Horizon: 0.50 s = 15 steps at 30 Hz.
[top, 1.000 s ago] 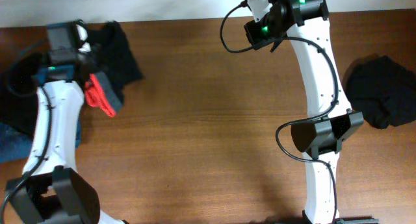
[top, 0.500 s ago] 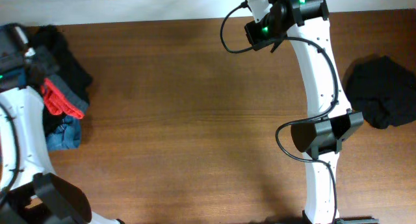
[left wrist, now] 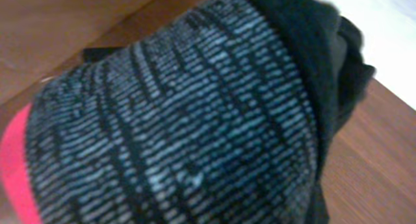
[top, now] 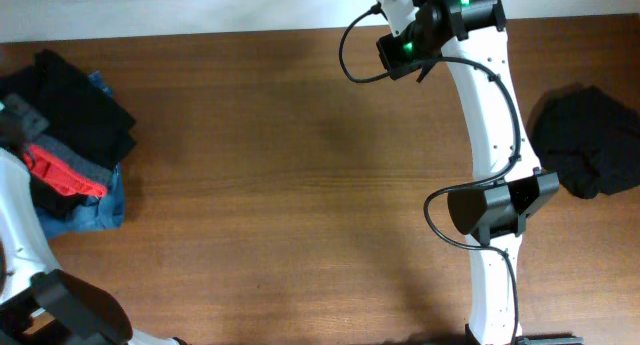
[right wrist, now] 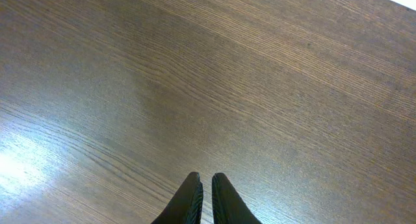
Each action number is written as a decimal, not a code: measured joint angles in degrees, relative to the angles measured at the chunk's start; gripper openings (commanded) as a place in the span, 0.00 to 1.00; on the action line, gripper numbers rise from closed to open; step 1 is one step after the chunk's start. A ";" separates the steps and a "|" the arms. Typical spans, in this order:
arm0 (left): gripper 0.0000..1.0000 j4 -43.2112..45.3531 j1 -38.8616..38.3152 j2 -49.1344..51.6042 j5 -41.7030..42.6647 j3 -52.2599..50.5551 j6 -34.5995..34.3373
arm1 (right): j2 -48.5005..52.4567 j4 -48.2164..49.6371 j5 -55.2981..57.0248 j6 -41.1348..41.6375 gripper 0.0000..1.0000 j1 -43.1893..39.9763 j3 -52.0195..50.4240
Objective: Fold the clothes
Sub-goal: 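Carry the bundle left with the left gripper onto the jeans stack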
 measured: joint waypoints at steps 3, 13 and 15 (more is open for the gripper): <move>0.00 -0.04 1.99 0.00 0.04 0.00 0.00 | 0.00 -0.26 0.00 -0.02 0.12 0.00 0.00; 0.33 -0.96 7.61 0.00 0.13 0.00 0.00 | 0.00 -0.70 0.00 -0.02 0.12 0.00 0.00; 0.82 -1.73 8.24 0.00 0.09 0.00 -0.02 | 0.00 -0.94 0.00 -0.04 0.12 0.00 0.00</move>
